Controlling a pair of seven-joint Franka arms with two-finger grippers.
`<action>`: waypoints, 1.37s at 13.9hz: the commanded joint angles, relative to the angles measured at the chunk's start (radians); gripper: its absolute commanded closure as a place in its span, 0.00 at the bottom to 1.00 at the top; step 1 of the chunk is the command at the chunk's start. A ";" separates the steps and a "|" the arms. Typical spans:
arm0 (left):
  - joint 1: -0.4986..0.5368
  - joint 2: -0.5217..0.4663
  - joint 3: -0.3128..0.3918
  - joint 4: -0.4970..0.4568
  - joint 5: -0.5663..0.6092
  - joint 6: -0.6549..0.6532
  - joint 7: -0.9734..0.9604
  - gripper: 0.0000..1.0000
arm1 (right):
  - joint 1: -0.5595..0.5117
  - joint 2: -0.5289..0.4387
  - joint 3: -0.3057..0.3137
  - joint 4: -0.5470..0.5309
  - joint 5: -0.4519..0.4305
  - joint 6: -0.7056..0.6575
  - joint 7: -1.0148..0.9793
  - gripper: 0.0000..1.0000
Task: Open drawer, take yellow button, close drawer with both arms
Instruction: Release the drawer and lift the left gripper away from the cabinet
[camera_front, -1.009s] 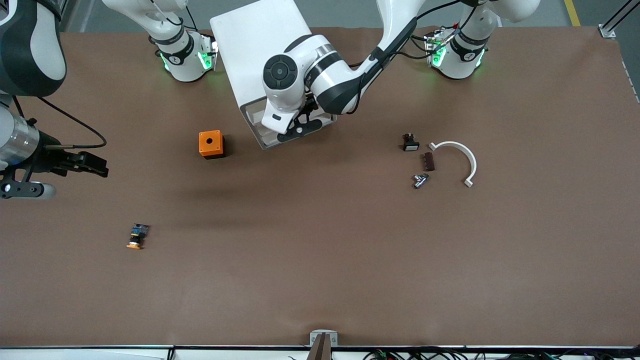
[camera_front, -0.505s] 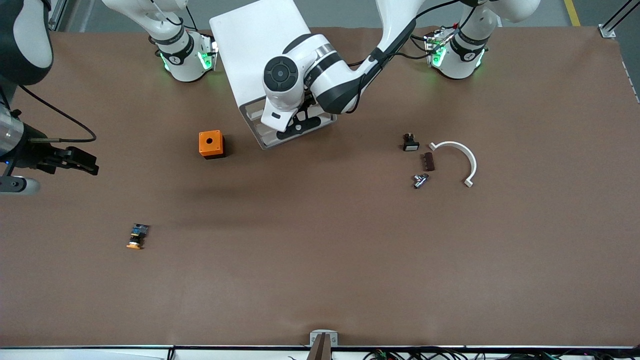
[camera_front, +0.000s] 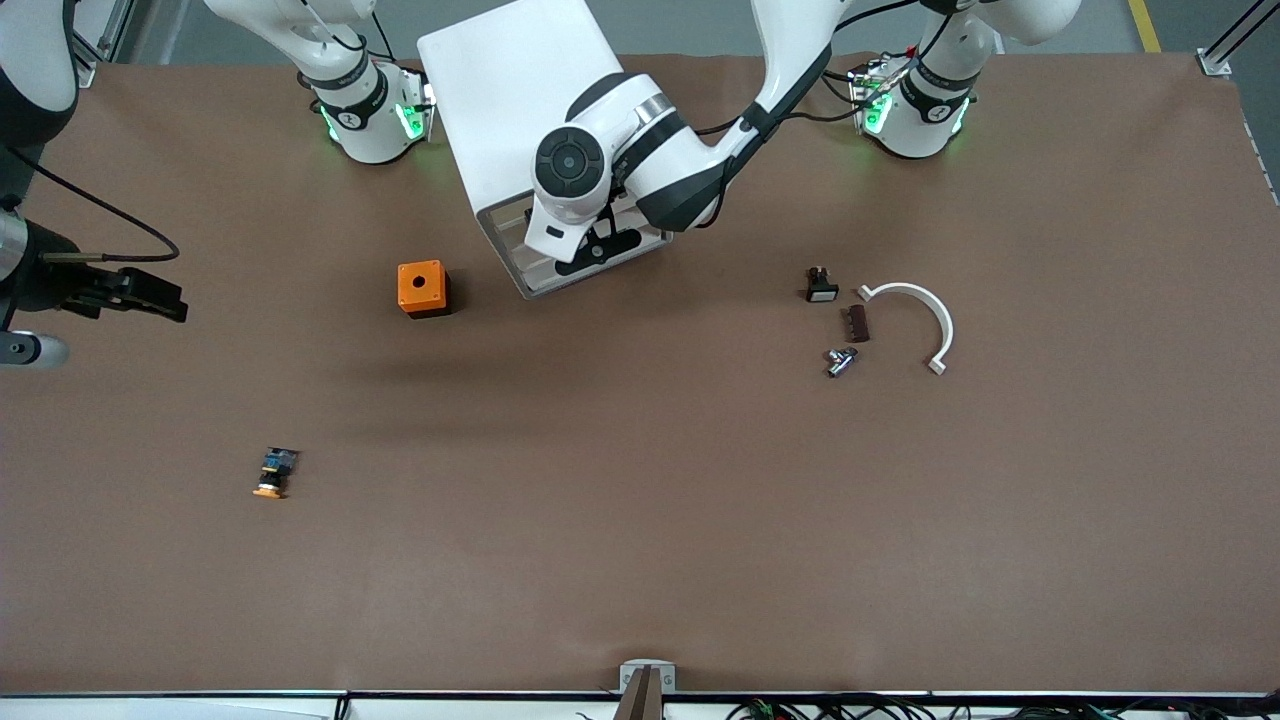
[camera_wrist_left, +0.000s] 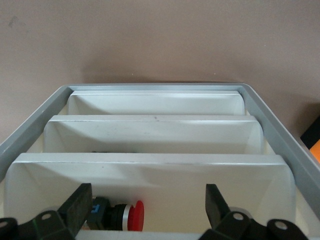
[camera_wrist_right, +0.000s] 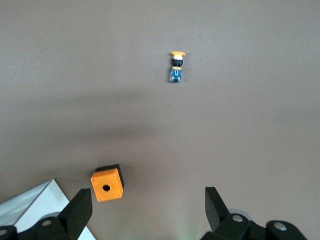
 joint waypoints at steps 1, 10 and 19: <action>0.011 -0.016 -0.021 -0.001 -0.059 -0.013 -0.008 0.01 | -0.010 -0.032 0.003 0.000 0.001 -0.015 0.017 0.00; 0.217 -0.139 -0.009 0.015 -0.036 -0.013 0.013 0.01 | -0.015 -0.100 0.011 -0.027 0.046 -0.031 0.015 0.00; 0.545 -0.374 -0.009 0.009 -0.024 -0.368 0.375 0.01 | 0.007 -0.149 0.009 -0.079 0.047 -0.025 0.015 0.00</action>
